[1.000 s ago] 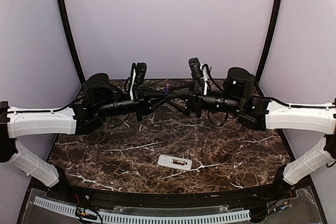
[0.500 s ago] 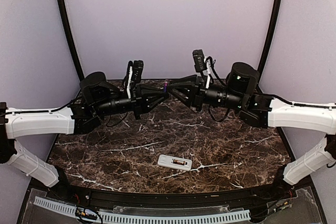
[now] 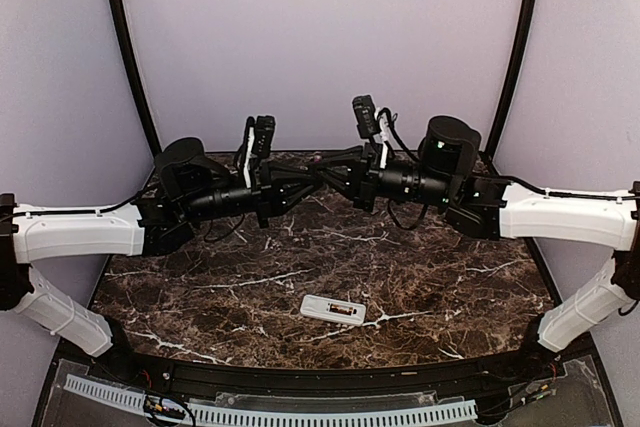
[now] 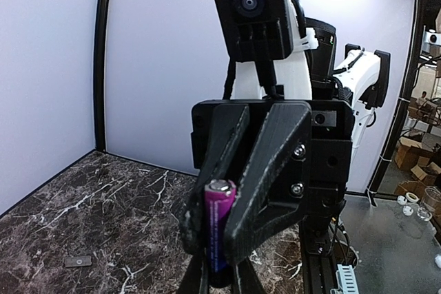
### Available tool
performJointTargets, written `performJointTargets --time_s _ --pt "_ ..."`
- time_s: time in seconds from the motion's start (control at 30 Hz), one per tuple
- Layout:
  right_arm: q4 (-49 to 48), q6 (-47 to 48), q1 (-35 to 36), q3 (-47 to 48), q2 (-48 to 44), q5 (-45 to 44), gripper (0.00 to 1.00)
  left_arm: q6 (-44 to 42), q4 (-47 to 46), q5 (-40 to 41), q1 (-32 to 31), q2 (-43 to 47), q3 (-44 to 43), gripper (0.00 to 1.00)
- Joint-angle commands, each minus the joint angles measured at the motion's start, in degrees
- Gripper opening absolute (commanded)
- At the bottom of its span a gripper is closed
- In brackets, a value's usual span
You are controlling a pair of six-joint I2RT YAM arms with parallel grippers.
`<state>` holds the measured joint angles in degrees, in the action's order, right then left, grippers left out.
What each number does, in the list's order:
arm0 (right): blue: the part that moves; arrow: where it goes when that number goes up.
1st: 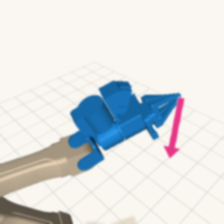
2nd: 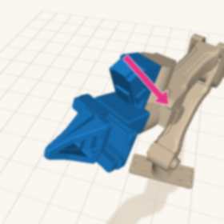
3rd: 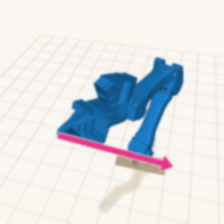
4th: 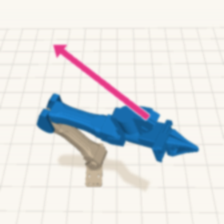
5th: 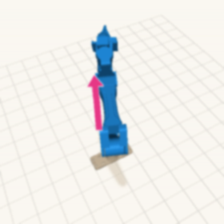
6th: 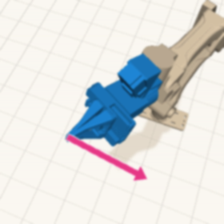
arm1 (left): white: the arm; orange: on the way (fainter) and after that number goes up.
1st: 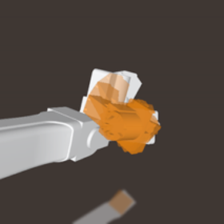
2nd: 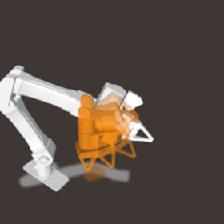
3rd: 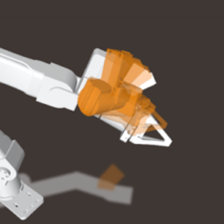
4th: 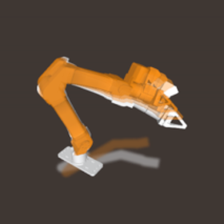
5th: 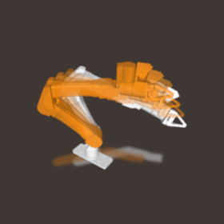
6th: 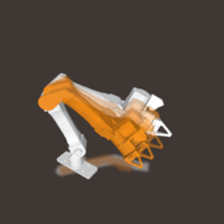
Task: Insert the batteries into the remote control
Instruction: Pass from the left arm to the right, then place the battery at the center of the board.
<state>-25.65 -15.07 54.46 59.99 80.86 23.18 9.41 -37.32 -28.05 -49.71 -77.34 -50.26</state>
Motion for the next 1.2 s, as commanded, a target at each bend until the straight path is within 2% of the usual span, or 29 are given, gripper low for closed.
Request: performJointTargets --time_s 0.0,0.23,0.3,0.33,0.37,0.43,0.5,0.57,0.6,0.67,0.7,0.77,0.9,1.17 --pt "-0.2 -0.7 0.5 1.0 1.0 0.1 0.01 -0.6 -0.8 -1.3 -0.2 0.4 -0.6 0.0" --pt "4.5 -1.8 0.3 2.0 0.2 1.1 0.0 0.9 -0.4 -1.0 -0.2 1.0 -0.2 0.0" --pt "9.4 -1.4 0.3 3.1 -0.7 -0.4 0.0 1.7 0.6 -0.2 -0.2 1.5 0.0 0.3" --pt "13.0 -1.1 0.2 3.6 -1.3 -1.4 0.0 1.7 0.9 0.0 -0.2 1.7 0.1 0.53" --pt "15.7 -0.9 -0.2 3.8 -2.0 -2.4 0.0 1.6 1.8 0.0 -0.2 2.2 0.4 0.71" --pt "20.5 -1.2 -1.3 3.4 -3.4 -3.6 0.0 1.1 3.5 0.8 -0.2 3.4 1.2 0.85" --pt "24.9 -1.9 -2.7 2.7 -4.9 -4.6 0.0 -0.1 6.5 2.2 -0.1 4.8 2.2 0.9" --pt "32.5 -2.7 -4.0 2.4 -6.3 -6.4 0.0 -3.3 12.2 3.5 -0.2 6.4 2.5 0.9" --pt "36.6 -2.8 -4.4 2.4 -6.9 -7.6 0.0 -5.1 18.8 3.7 -0.2 6.8 2.4 0.88" --pt "44.6 -2.8 -5.3 2.5 -7.6 -9.4 0.0 -13.5 29.5 5.1 -1.2 6.9 1.3 0.76" --pt "47.9 -2.7 -5.7 2.4 -7.6 -8.5 0.0 -19.6 32.4 8.9 -1.9 6.9 1.4 0.67" --pt "52.4 -2.0 -6.0 2.2 -6.7 -4.9 0.0 -27.8 38.9 13.7 -4.5 6.9 2.5 0.62" --pt "57.4 -1.5 -3.9 1.8 -1.4 0.1 0.0 -30.2 44.3 17.6 -5.8 7.3 4.3 0.63" --pt "65.1 4.5 2.0 9.4 11.5 0.6 0.0 -31.3 49.2 22.1 -5.8 5.2 5.9 0.65"
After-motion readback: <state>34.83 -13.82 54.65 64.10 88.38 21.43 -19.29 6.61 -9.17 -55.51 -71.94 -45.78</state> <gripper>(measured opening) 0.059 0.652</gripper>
